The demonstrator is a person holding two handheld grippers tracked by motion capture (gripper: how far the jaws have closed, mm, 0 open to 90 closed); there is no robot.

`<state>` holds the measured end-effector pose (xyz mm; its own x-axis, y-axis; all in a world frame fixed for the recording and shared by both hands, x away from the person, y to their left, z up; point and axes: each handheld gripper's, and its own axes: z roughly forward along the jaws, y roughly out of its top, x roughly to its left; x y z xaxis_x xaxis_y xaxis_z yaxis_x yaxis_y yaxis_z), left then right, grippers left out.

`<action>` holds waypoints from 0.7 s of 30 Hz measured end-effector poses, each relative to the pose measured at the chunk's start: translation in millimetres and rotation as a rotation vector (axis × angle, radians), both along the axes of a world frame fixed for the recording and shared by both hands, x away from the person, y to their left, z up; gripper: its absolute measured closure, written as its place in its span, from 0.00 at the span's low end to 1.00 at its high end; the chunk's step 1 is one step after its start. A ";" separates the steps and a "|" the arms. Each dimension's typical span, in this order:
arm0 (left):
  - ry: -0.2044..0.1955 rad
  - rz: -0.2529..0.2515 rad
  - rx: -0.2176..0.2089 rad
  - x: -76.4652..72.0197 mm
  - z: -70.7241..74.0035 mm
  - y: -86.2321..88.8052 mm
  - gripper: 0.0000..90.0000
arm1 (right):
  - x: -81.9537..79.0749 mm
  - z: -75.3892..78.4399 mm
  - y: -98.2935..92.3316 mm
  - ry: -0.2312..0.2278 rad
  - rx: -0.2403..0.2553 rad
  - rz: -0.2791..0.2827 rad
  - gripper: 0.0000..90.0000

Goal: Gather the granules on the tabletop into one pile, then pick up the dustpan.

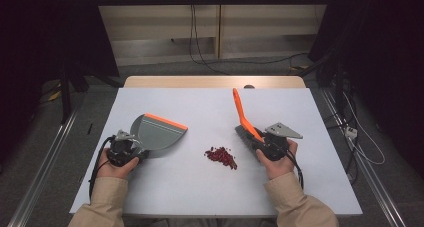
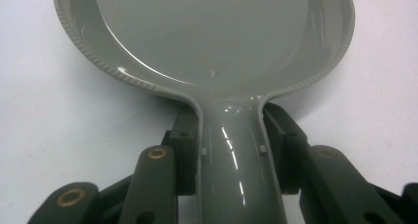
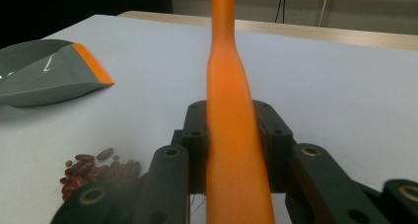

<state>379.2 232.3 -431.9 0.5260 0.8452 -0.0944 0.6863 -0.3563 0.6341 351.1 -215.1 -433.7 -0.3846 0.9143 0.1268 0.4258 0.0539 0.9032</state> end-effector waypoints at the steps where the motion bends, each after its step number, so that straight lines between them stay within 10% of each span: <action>1: 0.000 -0.009 -0.001 -0.5 1.8 0.9 0.70 | -0.2 0.3 -0.8 -0.002 -0.002 0.000 0.79; 13: -0.009 -0.215 -0.073 -17.6 20.2 0.8 0.70 | 4.7 1.0 -2.0 0.005 -0.019 -0.001 0.79; 21: -0.012 -0.371 -0.042 -32.5 23.9 -13.2 0.70 | 9.0 -1.6 -2.2 0.029 -0.053 0.001 0.79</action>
